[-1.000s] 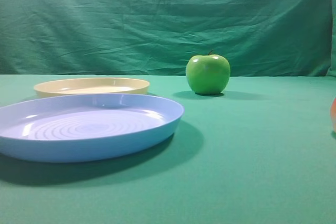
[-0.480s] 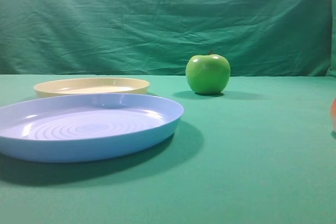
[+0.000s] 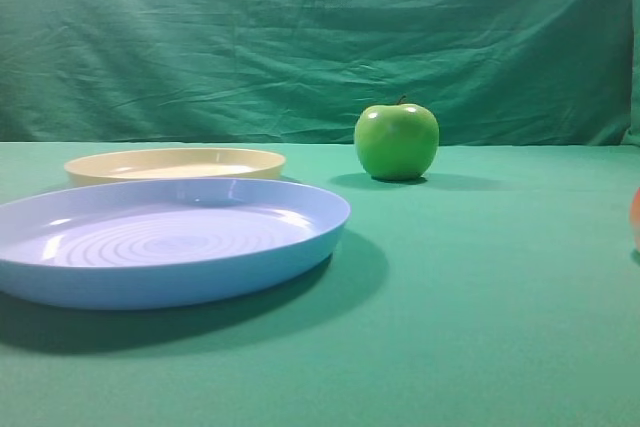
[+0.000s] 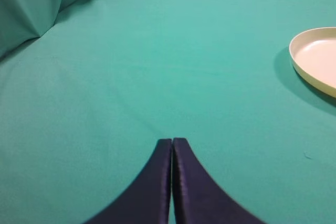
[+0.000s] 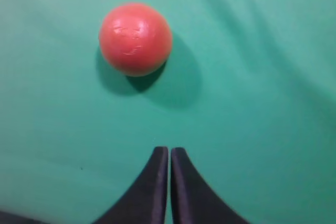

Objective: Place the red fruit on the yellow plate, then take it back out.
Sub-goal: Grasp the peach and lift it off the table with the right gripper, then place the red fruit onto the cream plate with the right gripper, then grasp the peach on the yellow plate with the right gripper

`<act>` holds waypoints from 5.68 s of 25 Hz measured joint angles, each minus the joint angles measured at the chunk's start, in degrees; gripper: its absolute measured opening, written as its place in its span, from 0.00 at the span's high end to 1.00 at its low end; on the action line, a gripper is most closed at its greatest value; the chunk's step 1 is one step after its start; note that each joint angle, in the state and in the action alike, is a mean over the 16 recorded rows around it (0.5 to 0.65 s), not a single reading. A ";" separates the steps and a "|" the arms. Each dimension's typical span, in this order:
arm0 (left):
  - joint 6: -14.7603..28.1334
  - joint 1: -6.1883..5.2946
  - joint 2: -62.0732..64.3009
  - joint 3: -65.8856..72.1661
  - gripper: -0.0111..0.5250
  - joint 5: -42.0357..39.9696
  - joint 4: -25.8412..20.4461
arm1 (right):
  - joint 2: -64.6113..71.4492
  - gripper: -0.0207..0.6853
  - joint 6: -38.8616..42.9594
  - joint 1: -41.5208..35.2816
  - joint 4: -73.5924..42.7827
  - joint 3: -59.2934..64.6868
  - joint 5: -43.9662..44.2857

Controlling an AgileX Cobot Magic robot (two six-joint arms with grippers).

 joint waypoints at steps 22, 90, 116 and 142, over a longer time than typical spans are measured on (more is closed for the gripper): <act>0.00 0.00 0.00 0.00 0.98 0.00 0.00 | 19.59 0.24 3.68 12.22 -5.46 -0.37 -19.37; 0.00 0.00 0.00 0.00 0.98 0.00 0.00 | 77.33 0.45 -15.61 30.64 6.59 -69.78 -26.57; 0.00 0.00 0.00 0.00 0.98 0.00 0.00 | 51.44 0.84 -1.84 25.24 3.79 -70.07 -5.59; 0.00 0.00 0.00 0.00 0.98 0.00 0.00 | 20.56 0.97 11.37 24.50 -11.06 -60.45 3.99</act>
